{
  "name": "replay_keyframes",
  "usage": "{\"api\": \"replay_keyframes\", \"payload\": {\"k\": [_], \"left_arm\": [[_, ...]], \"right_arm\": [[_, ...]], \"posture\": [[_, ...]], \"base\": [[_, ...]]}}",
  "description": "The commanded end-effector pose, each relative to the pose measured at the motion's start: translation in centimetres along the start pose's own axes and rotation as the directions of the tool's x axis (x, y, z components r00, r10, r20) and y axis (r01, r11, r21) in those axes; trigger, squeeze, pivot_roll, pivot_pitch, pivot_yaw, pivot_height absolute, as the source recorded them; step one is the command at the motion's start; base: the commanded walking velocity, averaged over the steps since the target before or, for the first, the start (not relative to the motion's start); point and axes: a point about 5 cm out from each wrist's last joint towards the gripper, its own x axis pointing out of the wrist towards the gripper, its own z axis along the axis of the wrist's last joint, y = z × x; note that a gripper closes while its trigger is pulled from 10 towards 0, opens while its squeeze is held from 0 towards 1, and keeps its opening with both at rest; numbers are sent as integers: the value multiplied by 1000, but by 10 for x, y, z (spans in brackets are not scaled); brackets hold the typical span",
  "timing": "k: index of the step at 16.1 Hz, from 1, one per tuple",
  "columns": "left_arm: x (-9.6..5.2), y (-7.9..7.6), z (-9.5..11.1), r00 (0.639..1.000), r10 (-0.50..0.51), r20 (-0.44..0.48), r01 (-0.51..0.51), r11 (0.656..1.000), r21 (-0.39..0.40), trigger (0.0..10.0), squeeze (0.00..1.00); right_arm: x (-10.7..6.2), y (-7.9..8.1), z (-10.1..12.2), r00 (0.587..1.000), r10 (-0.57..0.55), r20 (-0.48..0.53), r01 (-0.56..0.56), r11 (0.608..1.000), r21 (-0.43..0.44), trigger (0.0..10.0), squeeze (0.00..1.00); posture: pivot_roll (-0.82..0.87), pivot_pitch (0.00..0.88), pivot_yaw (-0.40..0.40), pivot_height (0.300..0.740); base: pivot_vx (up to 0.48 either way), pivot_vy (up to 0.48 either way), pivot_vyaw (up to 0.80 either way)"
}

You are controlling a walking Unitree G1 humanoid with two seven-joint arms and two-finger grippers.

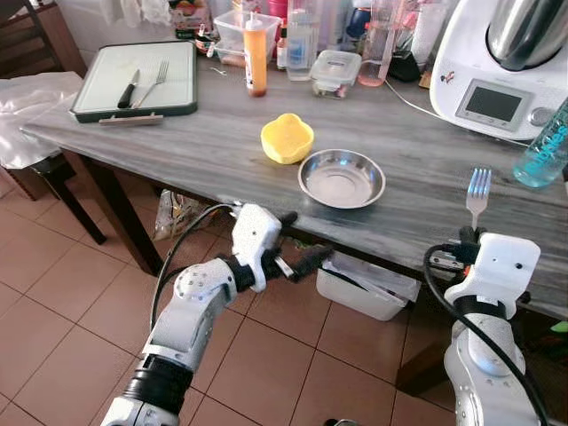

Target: Setting the table

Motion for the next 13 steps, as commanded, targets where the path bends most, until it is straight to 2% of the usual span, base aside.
{"api": "replay_keyframes", "payload": {"k": [1,3,5,9,13], "left_arm": [[0,-5,2,999,-40,-3,40,999,3,10000,0],[0,-10,6,996,-84,-15,84,996,10,10000,0],[-2,-14,6,992,-125,-35,126,992,31,10000,0],[-5,-15,6,984,-164,-68,168,985,47,10000,0],[-5,-14,11,984,-168,-66,172,982,74,10000,0]], "right_arm": [[3,-1,-2,1000,2,-17,-2,1000,-7,10000,0],[11,0,-2,999,16,-39,-15,1000,8,10000,0],[26,0,-6,996,32,-80,-29,999,38,10000,0],[49,4,-6,992,75,-102,-72,997,34,10000,0],[71,16,-3,985,128,-113,-119,989,87,10000,0]], "posture": [[-1,129,3,740],[4,148,6,740],[7,167,11,740],[14,179,2,740],[25,181,0,740]], "base": [[0,0,0],[0,0,0],[0,0,0],[0,0,0],[0,0,0]]}}
